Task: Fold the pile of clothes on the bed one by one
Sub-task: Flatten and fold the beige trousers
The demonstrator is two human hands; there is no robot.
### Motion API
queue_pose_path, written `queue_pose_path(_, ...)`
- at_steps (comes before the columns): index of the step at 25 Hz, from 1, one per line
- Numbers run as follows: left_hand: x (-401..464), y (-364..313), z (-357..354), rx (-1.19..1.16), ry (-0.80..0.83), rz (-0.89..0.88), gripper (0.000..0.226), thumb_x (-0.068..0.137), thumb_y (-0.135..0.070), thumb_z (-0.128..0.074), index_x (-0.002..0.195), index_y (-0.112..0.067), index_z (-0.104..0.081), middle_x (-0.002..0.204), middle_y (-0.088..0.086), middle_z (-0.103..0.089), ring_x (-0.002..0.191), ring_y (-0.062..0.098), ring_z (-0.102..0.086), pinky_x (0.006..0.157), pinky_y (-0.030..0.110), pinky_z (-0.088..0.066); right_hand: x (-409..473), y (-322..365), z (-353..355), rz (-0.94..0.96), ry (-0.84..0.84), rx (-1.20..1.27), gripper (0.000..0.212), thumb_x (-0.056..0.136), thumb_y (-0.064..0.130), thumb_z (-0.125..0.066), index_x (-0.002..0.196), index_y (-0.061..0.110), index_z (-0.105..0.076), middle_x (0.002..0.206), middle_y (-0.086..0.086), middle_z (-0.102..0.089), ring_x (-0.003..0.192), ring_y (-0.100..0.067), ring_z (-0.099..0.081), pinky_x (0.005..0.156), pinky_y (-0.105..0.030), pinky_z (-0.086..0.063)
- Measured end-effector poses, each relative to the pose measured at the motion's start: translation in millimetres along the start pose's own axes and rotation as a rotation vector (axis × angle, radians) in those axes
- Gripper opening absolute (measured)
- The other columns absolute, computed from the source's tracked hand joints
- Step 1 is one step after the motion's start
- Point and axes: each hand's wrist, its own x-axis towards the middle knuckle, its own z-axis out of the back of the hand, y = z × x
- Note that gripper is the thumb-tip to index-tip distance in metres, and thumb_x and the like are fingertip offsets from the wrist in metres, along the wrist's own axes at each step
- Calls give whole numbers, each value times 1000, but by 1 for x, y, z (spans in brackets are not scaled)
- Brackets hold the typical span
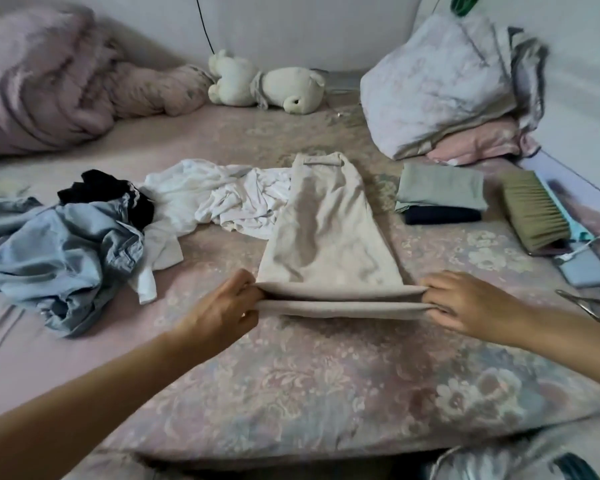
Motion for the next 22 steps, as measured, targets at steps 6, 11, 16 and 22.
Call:
queue_pose_path(6,142,38,118,-150,-191,51,34,77,-29,-51,76,1,-66,83,-2,-50,68,14,-49,64,8,-38,80,-57,151,-287,-172,109,21,90,20,-58,85,1,-66,96,-5,-52,85,-12,-51,76,-2,-31)
queue_pose_path(11,261,43,226,-230,-434,327,19,89,-16,-61,72,-11,-54,64,-3,-40,53,7,-35,51,16,-30,153,-91,293,-296,-438,15,9,87,3,-63,93,-2,-67,102,-9,-56,93,-18,-51,80,-15,-29)
queue_pose_path(16,355,42,332,-598,-674,255,24,84,-18,-64,65,-12,-51,62,0,-34,58,12,-32,56,29,-25,203,-111,410,-375,-802,239,10,89,15,-63,89,5,-66,86,-9,-60,77,-21,-52,69,-22,-40)
queue_pose_path(22,409,35,410,-659,-637,226,10,89,-11,-64,85,-4,-58,81,9,-43,74,19,-42,64,32,-39,228,-125,473,-323,-1028,319,18,90,16,-63,99,1,-66,90,-8,-61,81,-15,-54,74,-24,-45)
